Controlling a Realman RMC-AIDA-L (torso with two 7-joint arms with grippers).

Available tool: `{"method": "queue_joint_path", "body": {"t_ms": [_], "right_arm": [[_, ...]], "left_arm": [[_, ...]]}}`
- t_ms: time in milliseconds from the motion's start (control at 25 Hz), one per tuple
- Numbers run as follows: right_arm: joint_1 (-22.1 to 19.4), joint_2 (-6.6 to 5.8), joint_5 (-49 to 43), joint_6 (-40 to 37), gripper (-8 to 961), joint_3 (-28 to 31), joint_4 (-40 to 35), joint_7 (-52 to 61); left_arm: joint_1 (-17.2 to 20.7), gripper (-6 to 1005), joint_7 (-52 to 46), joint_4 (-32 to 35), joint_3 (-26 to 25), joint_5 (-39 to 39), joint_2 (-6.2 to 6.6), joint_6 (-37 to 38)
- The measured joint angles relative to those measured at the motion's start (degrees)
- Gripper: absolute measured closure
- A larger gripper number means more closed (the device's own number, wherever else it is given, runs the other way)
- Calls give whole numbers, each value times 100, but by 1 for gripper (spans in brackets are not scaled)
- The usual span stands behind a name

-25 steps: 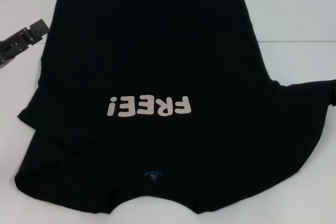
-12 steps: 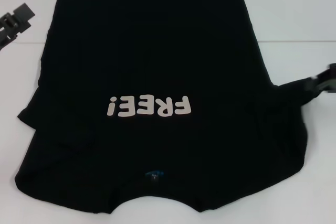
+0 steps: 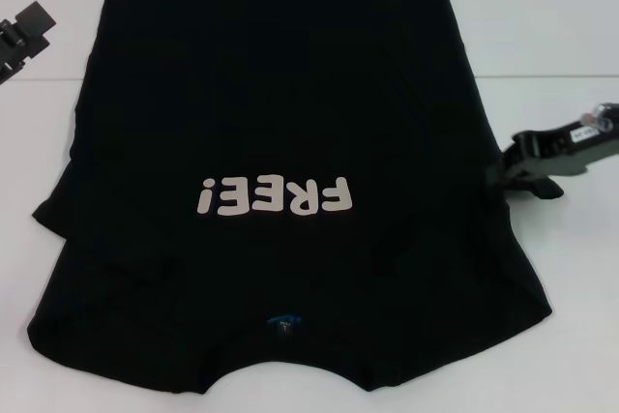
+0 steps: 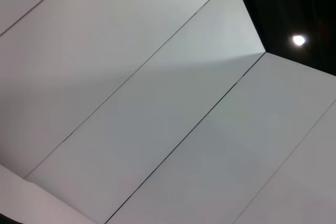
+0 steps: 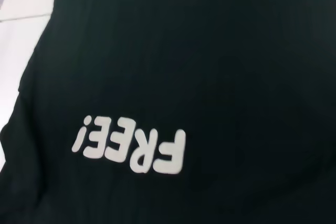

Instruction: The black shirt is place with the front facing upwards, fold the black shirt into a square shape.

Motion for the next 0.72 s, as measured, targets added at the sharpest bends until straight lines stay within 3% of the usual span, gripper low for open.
{"method": "queue_joint_path", "body": {"t_ms": [320,520,720], "right_arm": [[356,290,0,515,927,-502,201,2],[558,332,-18,740,885,-1107,491,-12],[649,334,-13,810,844,-1283,551,-22]], "left_arm": [[1,126,33,-70,-60,-5,0,-15],[-17,126,27,-70,-61,-5,0,-38],[-26,126,43,-70,-67,-5,0,-66]]}}
